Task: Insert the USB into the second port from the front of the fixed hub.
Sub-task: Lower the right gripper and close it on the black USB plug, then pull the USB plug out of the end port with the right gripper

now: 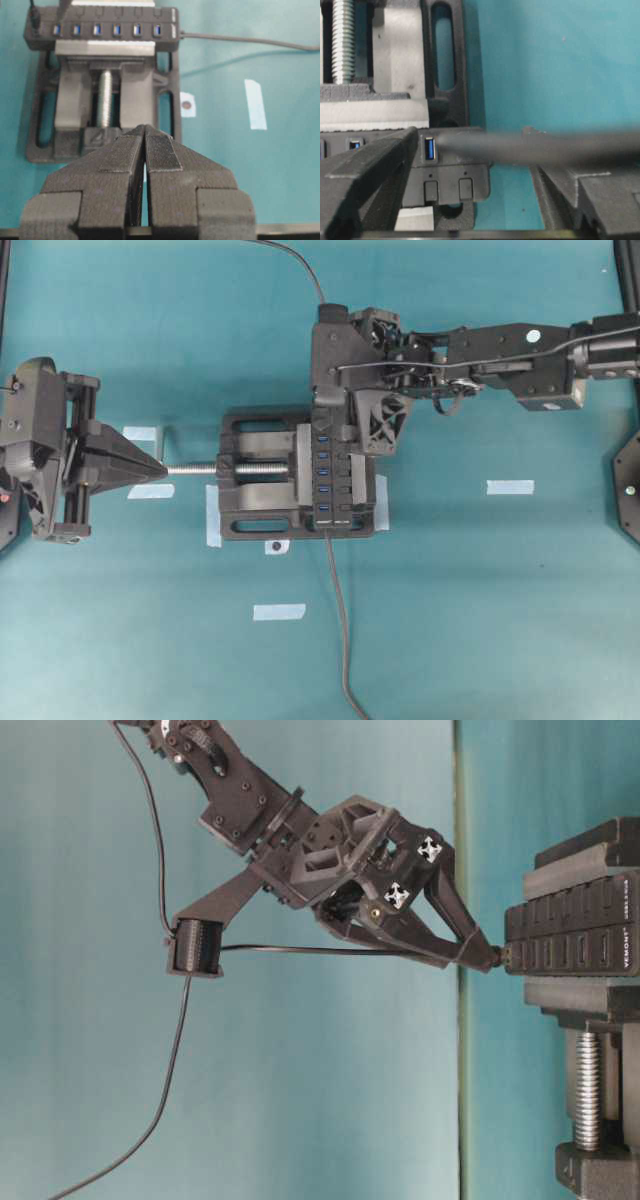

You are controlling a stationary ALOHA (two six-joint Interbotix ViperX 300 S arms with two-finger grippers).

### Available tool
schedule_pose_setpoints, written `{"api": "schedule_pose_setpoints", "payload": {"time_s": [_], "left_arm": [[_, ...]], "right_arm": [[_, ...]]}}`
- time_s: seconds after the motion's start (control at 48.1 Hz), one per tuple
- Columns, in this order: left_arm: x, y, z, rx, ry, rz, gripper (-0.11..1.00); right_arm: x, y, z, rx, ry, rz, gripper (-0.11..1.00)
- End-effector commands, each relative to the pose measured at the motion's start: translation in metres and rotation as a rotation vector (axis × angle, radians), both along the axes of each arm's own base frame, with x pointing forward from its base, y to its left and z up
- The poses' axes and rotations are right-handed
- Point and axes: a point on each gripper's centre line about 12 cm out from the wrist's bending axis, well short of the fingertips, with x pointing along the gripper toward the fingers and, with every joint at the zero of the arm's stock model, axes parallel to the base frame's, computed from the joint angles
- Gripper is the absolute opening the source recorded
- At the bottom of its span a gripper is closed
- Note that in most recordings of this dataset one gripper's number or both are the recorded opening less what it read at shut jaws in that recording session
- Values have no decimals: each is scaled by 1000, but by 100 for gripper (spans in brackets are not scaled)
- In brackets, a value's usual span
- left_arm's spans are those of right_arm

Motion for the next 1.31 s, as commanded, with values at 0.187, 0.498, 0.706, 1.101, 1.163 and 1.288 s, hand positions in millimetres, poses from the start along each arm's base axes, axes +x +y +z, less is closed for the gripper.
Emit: {"api": "schedule_pose_setpoints", "payload": {"time_s": [0.187, 0.498, 0.706, 1.101, 1.163, 1.288], "left_arm": [[-2, 0, 13, -2, -52, 3, 0], [-2, 0, 14, -2, -57, 3, 0], [-2, 0, 15, -1, -60, 2, 0], [-1, 0, 14, -2, -55, 3, 0], [-1, 0, 14, 0, -55, 2, 0], [-2, 0, 13, -3, -54, 3, 0]], "right_arm": [[5, -3, 10, -12, -30, 2, 77], [5, -2, 13, -6, -33, -2, 64], [6, 0, 15, 6, -39, -12, 27], [5, 1, 19, 15, -26, -17, 7], [5, 1, 20, 15, -29, -17, 7], [5, 2, 23, 14, -35, -16, 7]]}}
